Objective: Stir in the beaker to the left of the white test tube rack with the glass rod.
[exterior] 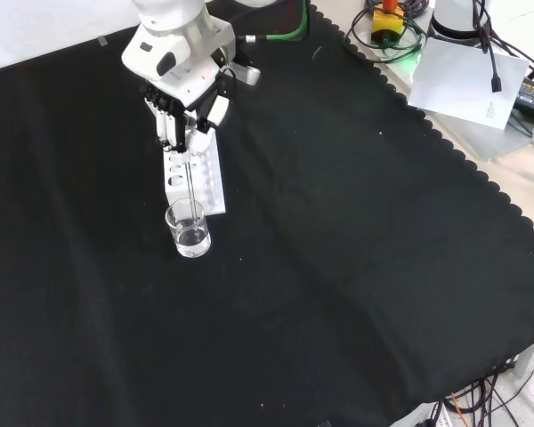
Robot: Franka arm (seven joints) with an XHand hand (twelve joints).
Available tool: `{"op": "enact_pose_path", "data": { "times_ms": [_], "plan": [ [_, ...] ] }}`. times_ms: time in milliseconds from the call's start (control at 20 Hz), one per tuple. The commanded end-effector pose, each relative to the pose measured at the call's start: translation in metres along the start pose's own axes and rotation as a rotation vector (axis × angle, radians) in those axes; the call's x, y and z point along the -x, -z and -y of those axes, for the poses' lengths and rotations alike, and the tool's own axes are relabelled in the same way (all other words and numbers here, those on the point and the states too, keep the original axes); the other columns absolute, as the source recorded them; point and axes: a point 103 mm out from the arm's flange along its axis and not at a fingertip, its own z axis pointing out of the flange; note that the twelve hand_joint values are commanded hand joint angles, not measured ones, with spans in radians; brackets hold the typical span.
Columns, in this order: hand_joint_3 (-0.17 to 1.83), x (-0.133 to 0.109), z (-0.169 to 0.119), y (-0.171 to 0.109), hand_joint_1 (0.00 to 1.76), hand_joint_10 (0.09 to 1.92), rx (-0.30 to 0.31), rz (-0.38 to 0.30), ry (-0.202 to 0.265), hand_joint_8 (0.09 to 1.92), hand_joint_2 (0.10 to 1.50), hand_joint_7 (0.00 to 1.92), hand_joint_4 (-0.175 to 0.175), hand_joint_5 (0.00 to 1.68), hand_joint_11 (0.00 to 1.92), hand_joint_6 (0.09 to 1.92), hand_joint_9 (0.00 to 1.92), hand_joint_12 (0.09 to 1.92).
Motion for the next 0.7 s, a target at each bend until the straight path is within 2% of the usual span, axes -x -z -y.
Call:
{"op": "enact_pose_path", "data": {
  "times_ms": [50, 400, 600, 700],
  "plan": [
    [-0.17, -0.007, -0.008, 0.007, 1.31, 0.82, 0.013, 0.005, 0.027, 1.1, 1.11, 1.13, -0.175, 1.38, 1.65, 0.09, 1.63, 0.69],
    [-0.17, 0.029, -0.009, 0.017, 1.31, 0.82, 0.033, -0.008, -0.001, 1.1, 1.11, 1.13, -0.175, 1.38, 1.65, 0.09, 1.63, 0.69],
    [-0.17, 0.035, -0.003, 0.013, 1.31, 0.82, 0.028, -0.014, -0.013, 1.1, 1.11, 1.13, -0.175, 1.38, 1.65, 0.09, 1.63, 0.69],
    [-0.17, 0.029, 0.001, 0.01, 1.31, 0.82, 0.021, -0.012, -0.003, 1.1, 1.11, 1.13, -0.175, 1.38, 1.65, 0.09, 1.63, 0.69]
  ]
}}
